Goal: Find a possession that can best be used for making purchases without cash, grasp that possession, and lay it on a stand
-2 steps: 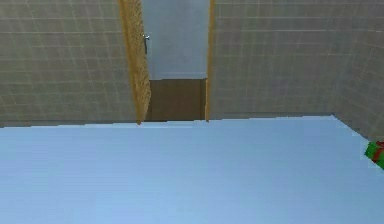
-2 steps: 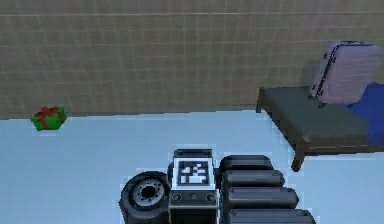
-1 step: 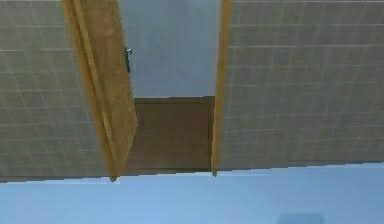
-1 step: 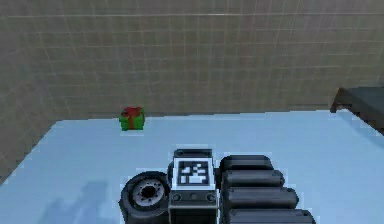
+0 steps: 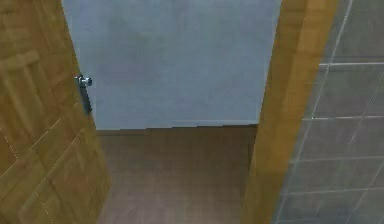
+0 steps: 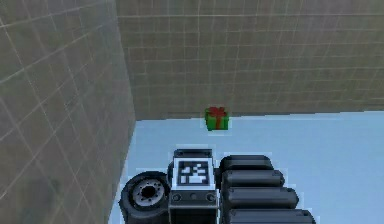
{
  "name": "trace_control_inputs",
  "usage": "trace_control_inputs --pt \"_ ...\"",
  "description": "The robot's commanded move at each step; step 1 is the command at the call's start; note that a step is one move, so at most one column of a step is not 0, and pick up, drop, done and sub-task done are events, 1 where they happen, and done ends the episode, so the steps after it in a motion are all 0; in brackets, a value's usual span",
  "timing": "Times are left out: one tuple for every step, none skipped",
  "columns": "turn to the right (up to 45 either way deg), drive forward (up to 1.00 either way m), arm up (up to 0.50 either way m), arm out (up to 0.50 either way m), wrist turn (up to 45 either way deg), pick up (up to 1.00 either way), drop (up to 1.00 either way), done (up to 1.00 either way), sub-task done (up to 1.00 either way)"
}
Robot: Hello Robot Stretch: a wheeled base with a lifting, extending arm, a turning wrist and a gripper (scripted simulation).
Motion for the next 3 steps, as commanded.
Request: trace_control_inputs --pt "0.0 0.25 0.00 0.00 0.0 0.00 0.00 0.00 0.00" --pt "-3.0 0.00 0.00 0.00 0.0 0.00 0.00 0.00 0.00" --pt "0.0 0.45 0.00 0.00 0.0 0.00 0.00 0.00 0.00"
